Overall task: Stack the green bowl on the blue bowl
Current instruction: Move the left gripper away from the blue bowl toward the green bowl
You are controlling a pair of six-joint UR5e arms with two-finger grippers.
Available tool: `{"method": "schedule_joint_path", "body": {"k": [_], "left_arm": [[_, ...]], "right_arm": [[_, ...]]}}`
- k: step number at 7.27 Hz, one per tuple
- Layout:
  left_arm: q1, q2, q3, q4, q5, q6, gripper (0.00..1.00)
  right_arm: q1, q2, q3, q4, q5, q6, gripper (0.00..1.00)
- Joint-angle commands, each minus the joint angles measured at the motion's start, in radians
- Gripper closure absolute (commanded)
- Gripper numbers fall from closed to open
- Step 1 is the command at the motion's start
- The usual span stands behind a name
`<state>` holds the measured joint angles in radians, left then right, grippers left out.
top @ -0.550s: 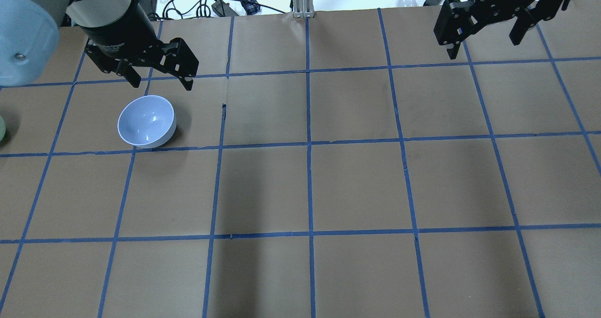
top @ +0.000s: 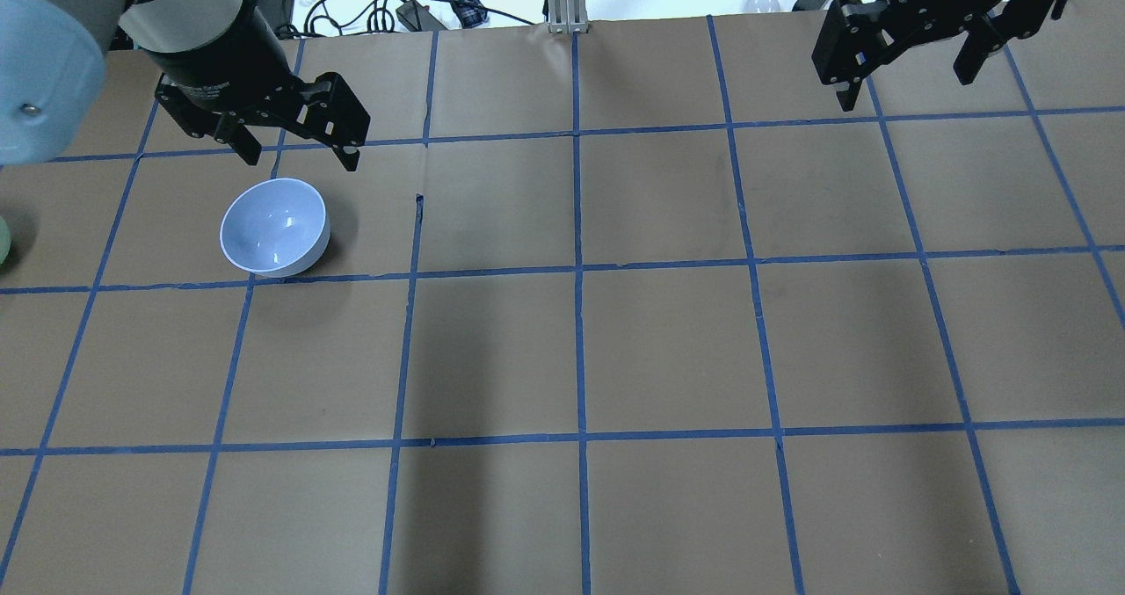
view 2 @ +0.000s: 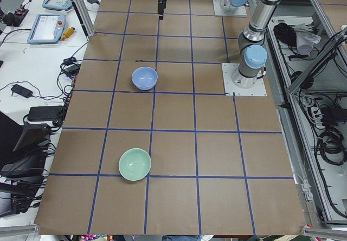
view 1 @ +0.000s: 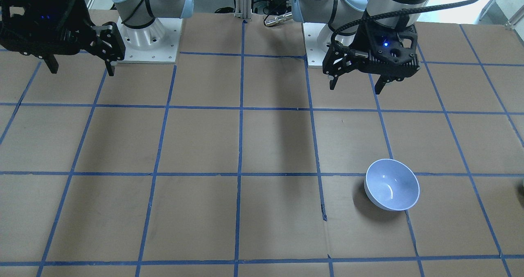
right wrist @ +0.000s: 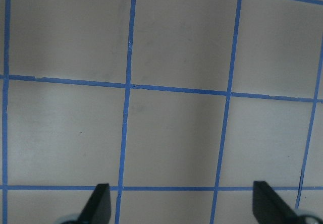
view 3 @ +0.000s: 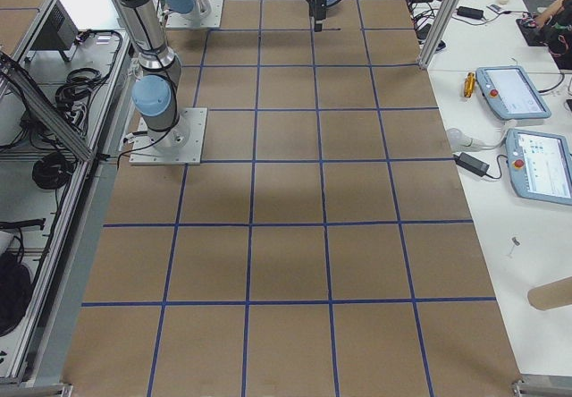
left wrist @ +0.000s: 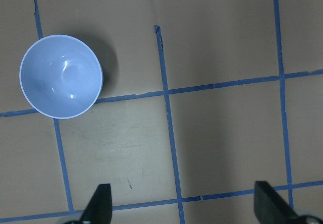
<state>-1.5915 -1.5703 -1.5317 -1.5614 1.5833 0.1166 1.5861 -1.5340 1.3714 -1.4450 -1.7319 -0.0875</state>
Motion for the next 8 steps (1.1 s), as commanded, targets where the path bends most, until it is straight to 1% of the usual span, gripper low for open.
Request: {"method": "schedule_joint_path", "body": {"k": [1, 2, 3, 5, 7, 8], "left_arm": [[0.019, 0.006, -0.007, 0.000, 0.012, 0.131, 0.00], [0.050, 0.004, -0.010, -0.003, 0.012, 0.206, 0.00], [0.117, 0.004, -0.008, 0.000, 0.010, 0.309, 0.00], [0.296, -0.002, -0.015, -0.002, 0.010, 0.638, 0.00], [0.510, -0.031, -0.031, -0.003, 0.000, 0.925, 0.00], [0.592, -0.045, -0.047, 0.003, -0.008, 1.042, 0.00]], "right_arm": [[0.000, 0.000, 0.000, 0.000, 0.000, 0.000, 0.00], [0.000, 0.000, 0.000, 0.000, 0.000, 0.000, 0.00], [0.000, 0.000, 0.000, 0.000, 0.000, 0.000, 0.00], [0.000, 0.000, 0.000, 0.000, 0.000, 0.000, 0.00], [0.000, 0.000, 0.000, 0.000, 0.000, 0.000, 0.00], [0.000, 0.000, 0.000, 0.000, 0.000, 0.000, 0.00]]}}
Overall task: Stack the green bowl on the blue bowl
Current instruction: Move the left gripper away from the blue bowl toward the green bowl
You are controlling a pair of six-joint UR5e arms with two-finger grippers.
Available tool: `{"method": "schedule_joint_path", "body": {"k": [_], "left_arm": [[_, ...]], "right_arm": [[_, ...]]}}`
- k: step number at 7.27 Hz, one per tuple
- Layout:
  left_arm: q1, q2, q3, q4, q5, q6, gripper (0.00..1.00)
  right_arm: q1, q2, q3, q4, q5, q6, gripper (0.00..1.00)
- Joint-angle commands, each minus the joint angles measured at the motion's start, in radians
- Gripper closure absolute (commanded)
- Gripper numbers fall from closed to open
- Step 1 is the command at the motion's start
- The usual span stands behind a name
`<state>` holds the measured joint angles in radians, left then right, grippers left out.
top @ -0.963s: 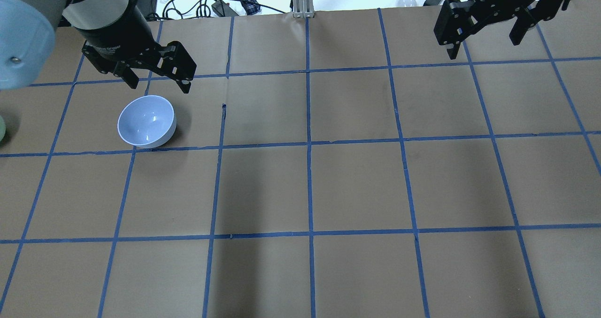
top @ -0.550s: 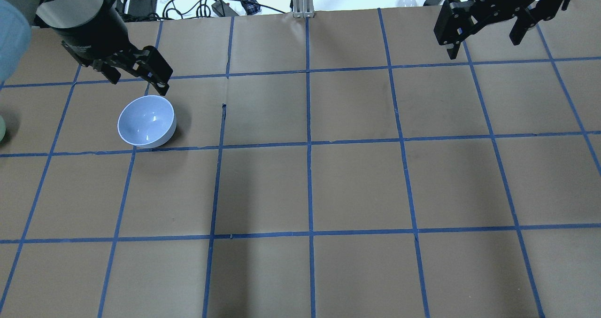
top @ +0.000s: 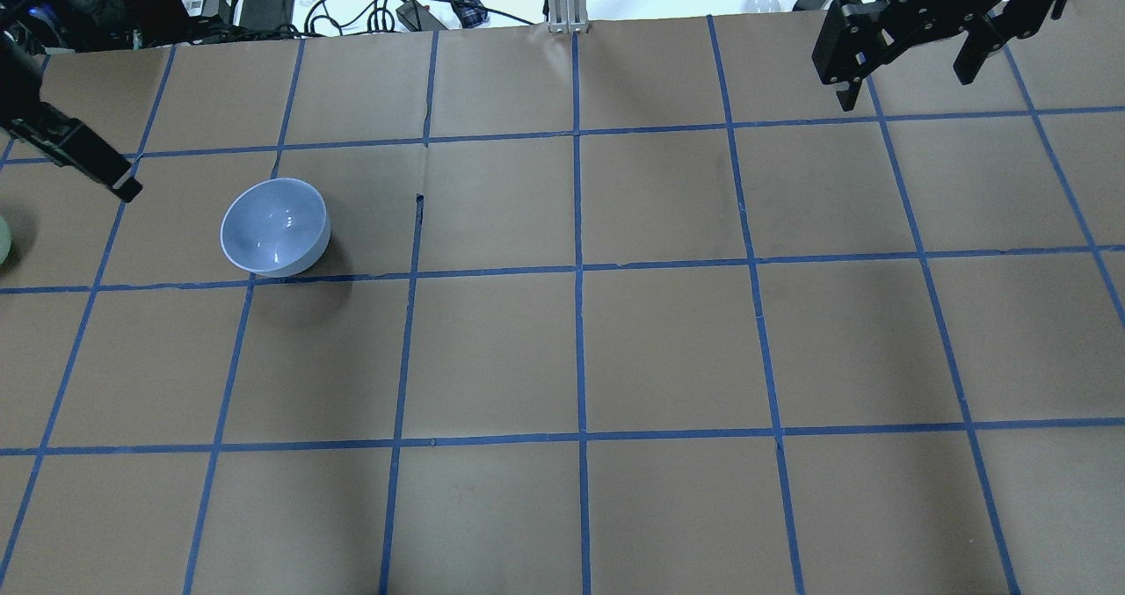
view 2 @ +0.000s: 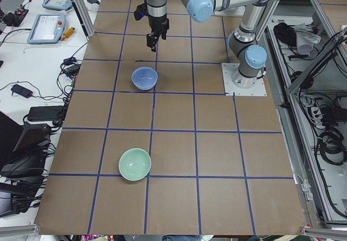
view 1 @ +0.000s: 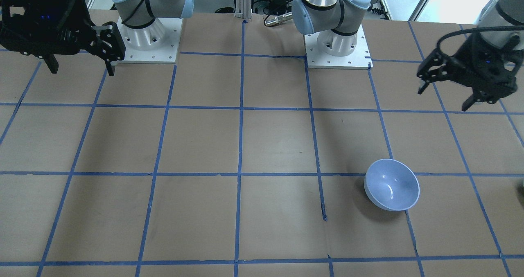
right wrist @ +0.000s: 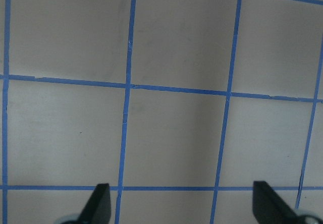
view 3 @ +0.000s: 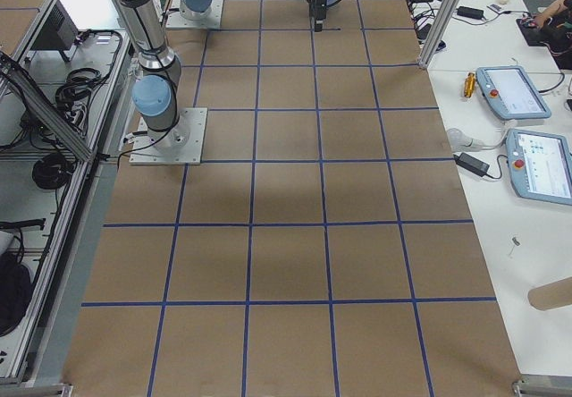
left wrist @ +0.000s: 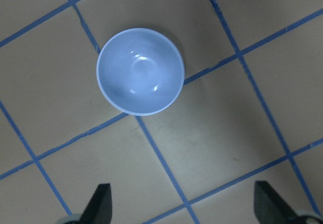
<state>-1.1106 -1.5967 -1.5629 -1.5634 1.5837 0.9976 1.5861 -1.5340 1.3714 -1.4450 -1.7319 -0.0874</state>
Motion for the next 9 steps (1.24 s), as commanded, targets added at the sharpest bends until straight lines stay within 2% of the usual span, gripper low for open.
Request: {"method": "schedule_joint_path", "body": {"k": [1, 4, 5, 7, 9], "left_arm": [[0.170, -0.040, -0.019, 0.026, -0.005, 0.322, 0.00], [0.393, -0.214, -0.019, 0.222, -0.053, 0.748, 0.00], [0.450, -0.273, -0.005, 0.238, -0.050, 0.857, 0.00], [0.500, -0.351, 0.003, 0.388, -0.041, 1.097, 0.00], [0.535, -0.405, 0.035, 0.411, -0.044, 1.199, 0.00]], "right_arm": [[0.000, 0.000, 0.000, 0.000, 0.000, 0.000, 0.00], [0.000, 0.000, 0.000, 0.000, 0.000, 0.000, 0.00], [0.000, 0.000, 0.000, 0.000, 0.000, 0.000, 0.00], [0.000, 0.000, 0.000, 0.000, 0.000, 0.000, 0.00], [0.000, 0.000, 0.000, 0.000, 0.000, 0.000, 0.00]]}}
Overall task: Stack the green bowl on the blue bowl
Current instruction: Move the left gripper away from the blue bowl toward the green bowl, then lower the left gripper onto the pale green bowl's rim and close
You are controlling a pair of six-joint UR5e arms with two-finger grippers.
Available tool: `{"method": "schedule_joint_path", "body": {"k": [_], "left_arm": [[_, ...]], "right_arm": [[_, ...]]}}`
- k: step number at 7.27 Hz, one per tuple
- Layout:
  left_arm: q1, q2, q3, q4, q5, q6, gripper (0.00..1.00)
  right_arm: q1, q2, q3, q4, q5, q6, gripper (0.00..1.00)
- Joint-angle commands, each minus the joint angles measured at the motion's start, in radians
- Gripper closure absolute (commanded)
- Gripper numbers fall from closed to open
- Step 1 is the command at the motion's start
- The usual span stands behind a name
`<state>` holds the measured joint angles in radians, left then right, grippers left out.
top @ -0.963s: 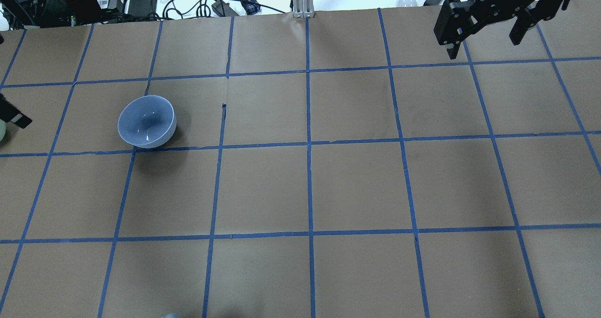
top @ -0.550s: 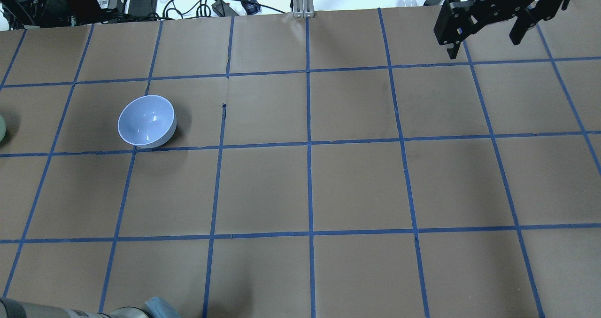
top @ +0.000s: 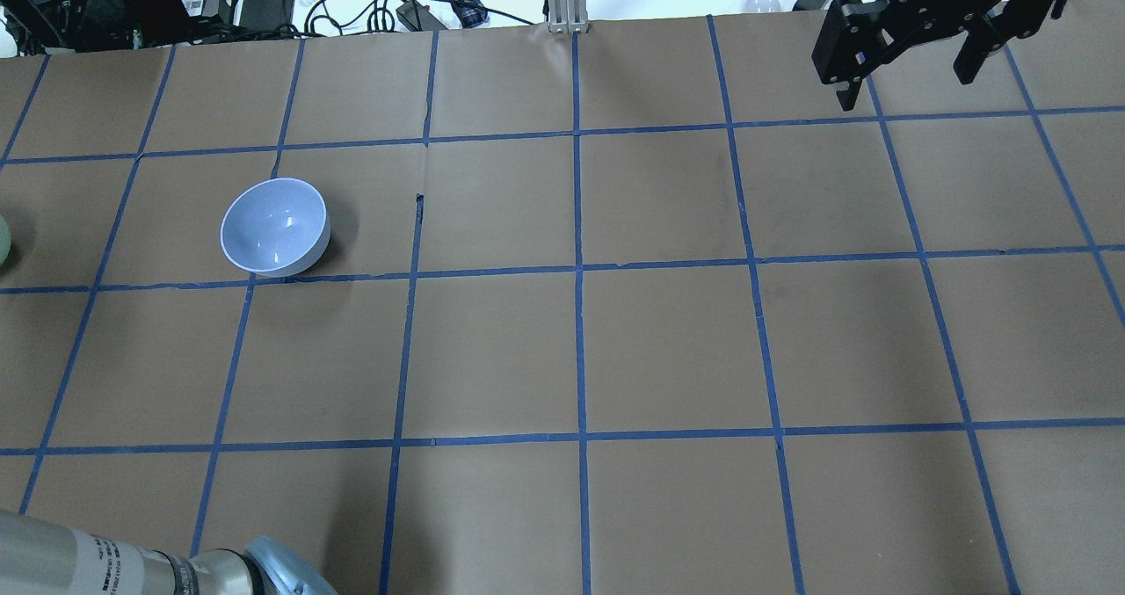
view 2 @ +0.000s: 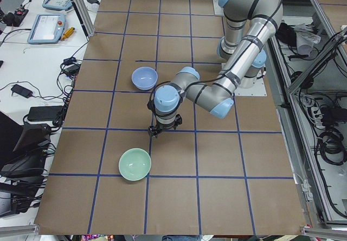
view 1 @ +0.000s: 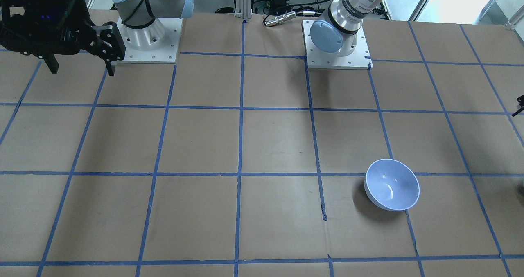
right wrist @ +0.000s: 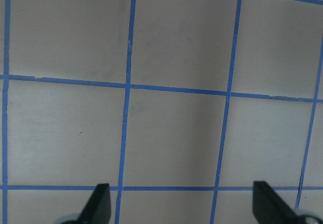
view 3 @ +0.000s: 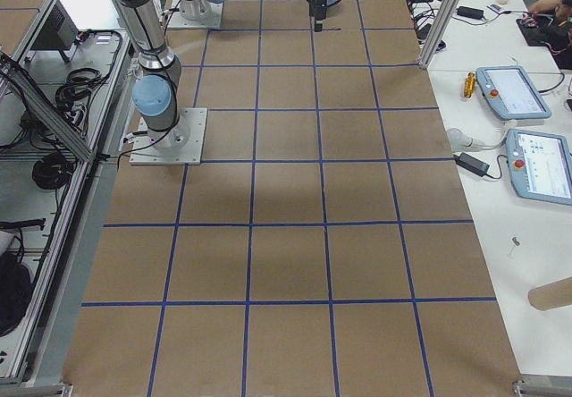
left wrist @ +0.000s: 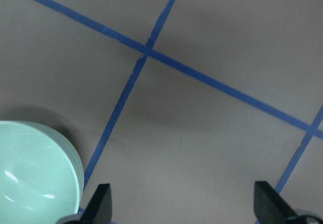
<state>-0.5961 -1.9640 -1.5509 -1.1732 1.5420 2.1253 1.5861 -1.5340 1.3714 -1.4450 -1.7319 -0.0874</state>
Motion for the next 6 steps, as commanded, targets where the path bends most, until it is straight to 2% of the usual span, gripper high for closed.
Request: {"method": "schedule_joint_path", "body": {"k": [1, 4, 6], "left_arm": [[0.021, -0.073, 0.052, 0.023, -0.003, 0.091, 0.00], [0.021, -0.185, 0.158, 0.038, -0.009, 0.175, 0.00], [0.021, -0.240, 0.180, 0.090, -0.010, 0.218, 0.01]], "right_arm": [[0.000, 0.000, 0.000, 0.000, 0.000, 0.000, 0.00], [0.000, 0.000, 0.000, 0.000, 0.000, 0.000, 0.00], [0.000, 0.000, 0.000, 0.000, 0.000, 0.000, 0.00]]}}
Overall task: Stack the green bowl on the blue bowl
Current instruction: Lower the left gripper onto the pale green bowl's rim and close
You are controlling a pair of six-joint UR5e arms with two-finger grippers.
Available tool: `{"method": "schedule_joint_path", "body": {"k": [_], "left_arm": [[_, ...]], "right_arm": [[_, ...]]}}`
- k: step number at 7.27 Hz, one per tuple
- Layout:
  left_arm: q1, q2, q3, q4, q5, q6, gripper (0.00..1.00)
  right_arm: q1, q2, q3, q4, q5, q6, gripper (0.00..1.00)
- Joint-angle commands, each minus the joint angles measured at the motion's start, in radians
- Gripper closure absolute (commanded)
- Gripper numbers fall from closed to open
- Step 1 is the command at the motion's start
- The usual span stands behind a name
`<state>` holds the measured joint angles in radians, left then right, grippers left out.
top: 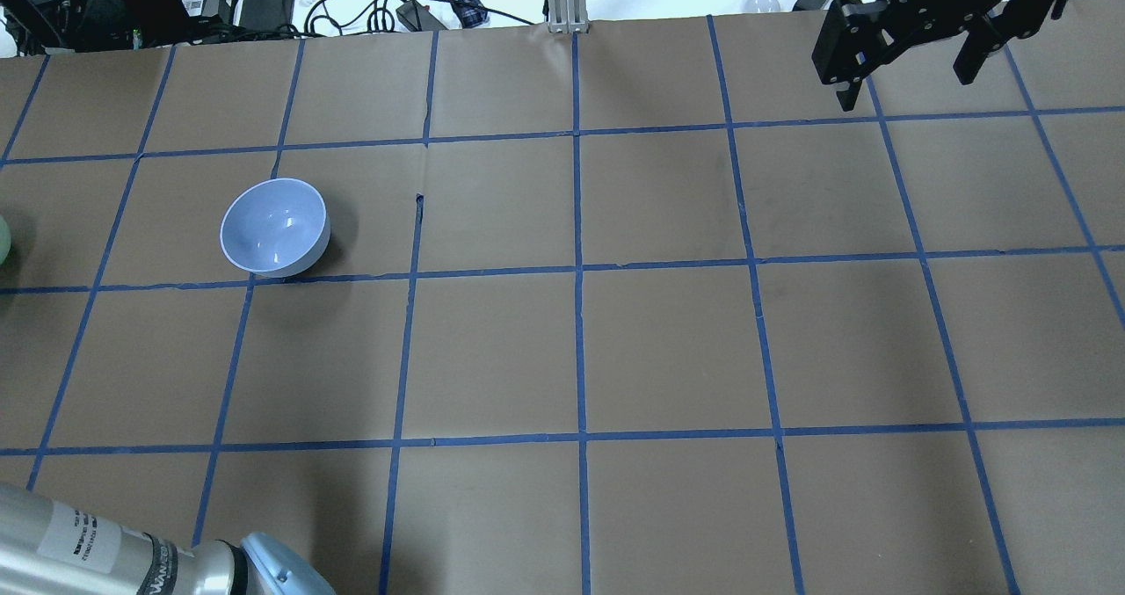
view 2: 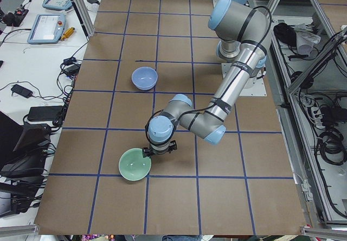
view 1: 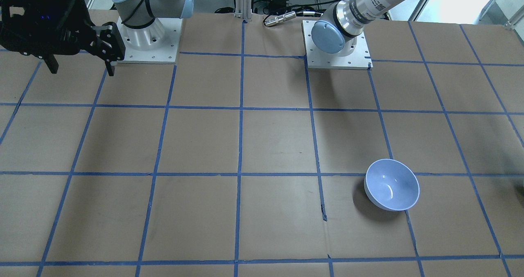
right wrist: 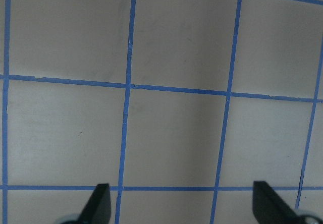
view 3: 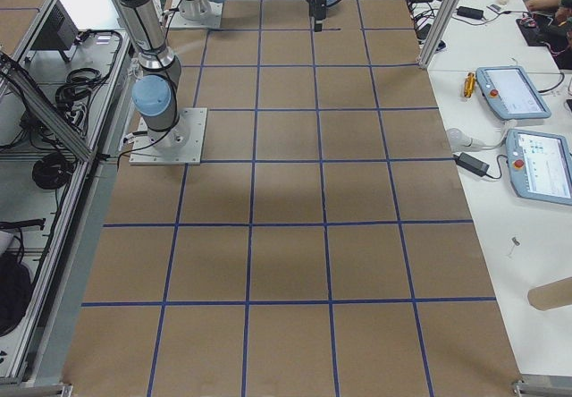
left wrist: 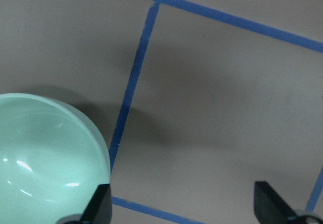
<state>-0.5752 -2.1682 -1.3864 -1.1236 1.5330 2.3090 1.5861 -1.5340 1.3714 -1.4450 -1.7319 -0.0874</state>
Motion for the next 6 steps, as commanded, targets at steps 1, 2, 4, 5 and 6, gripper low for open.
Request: {"method": "schedule_joint_path", "body": {"k": [1, 2, 4, 5, 6], "left_arm": [[-0.002, -0.059, 0.017, 0.071, -0.002, 0.044, 0.02], [-0.002, -0.080, 0.018, 0.073, -0.001, 0.049, 0.02], [-0.003, -0.113, 0.050, 0.084, -0.002, 0.058, 0.02], [-0.003, -0.125, 0.059, 0.084, -0.001, 0.064, 0.02], [-0.003, -0.137, 0.075, 0.084, 0.001, 0.064, 0.03]], "right_arm": [[0.000, 0.000, 0.000, 0.000, 0.000, 0.000, 0.00], [0.000, 0.000, 0.000, 0.000, 0.000, 0.000, 0.00], [0.000, 0.000, 0.000, 0.000, 0.000, 0.000, 0.00], [0.000, 0.000, 0.000, 0.000, 0.000, 0.000, 0.00], [0.000, 0.000, 0.000, 0.000, 0.000, 0.000, 0.00]]}}
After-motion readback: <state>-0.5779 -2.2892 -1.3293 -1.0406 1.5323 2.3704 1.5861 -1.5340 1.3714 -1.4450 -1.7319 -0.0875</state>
